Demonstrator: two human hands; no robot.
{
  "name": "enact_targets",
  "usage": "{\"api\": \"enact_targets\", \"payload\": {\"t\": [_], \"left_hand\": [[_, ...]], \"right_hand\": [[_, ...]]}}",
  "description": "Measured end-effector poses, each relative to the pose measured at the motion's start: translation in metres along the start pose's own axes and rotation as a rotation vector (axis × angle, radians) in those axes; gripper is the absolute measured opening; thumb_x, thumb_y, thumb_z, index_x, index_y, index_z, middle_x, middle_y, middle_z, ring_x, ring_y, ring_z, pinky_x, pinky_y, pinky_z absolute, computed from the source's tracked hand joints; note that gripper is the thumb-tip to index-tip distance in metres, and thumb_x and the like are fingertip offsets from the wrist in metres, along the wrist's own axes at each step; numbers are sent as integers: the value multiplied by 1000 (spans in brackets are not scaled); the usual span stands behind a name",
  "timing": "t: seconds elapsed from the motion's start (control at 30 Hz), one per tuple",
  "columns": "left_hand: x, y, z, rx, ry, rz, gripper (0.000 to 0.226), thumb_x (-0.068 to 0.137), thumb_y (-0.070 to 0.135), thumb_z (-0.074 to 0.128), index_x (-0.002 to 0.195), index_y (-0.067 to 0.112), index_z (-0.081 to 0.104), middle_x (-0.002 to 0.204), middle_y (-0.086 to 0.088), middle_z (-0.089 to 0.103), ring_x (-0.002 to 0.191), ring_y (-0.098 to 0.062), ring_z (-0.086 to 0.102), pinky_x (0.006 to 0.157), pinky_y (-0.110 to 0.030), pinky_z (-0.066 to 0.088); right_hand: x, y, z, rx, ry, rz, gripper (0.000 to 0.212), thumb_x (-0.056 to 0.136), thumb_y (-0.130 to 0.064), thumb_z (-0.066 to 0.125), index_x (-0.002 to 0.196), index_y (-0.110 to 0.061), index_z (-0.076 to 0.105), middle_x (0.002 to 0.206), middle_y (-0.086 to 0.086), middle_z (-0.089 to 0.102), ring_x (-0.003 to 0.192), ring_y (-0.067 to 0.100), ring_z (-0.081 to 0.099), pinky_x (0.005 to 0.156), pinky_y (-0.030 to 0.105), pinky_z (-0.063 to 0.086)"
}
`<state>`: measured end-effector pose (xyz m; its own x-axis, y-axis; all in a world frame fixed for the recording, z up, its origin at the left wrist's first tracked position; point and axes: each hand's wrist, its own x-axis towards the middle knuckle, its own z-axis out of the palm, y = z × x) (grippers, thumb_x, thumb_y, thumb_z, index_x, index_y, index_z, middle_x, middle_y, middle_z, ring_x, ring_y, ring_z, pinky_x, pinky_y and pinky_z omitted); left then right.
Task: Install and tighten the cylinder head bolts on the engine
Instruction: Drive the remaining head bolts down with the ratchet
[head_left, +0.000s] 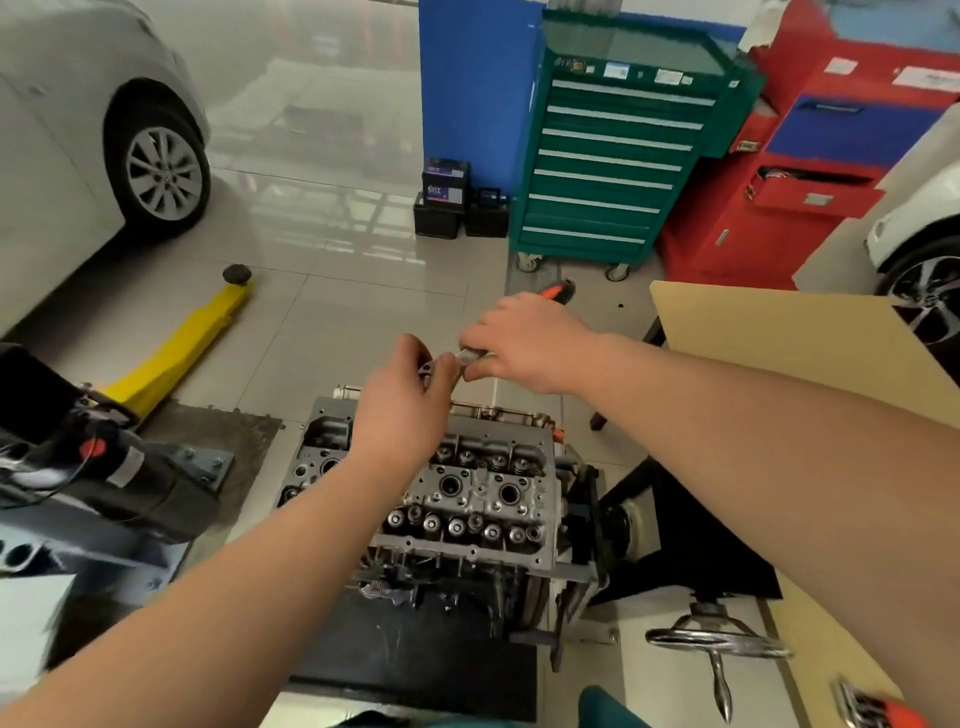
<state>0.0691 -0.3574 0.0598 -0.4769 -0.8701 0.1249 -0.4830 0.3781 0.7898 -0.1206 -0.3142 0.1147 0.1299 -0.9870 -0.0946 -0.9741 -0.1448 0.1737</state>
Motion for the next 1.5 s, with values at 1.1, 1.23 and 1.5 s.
{"api": "enact_targets", "payload": {"t": [1.1,1.23,1.5], "left_hand": [[39,7,-16,275,-221,672,43,100,23,63,59,12,56,48,-3,51,45,-28,50,48,-33,44],[37,5,-14,130,-246,518,31,98,41,58,77,21,68,60,3,64,56,-17,62,55,-36,53],[6,-81,-16,-419,-303,-128,26,106,20,53,116,35,71,108,14,78,99,-9,74,91,-30,59]], "right_hand": [[-38,-67,12,41,192,437,28,95,-50,48,81,-26,44,73,-3,62,63,25,56,58,35,33],[-38,-59,11,69,115,408,48,93,-72,32,81,-27,44,68,-9,46,64,22,54,58,35,33],[-45,-42,7,233,-95,388,59,89,-86,31,96,-31,51,92,-8,59,88,19,58,84,43,46]]}}
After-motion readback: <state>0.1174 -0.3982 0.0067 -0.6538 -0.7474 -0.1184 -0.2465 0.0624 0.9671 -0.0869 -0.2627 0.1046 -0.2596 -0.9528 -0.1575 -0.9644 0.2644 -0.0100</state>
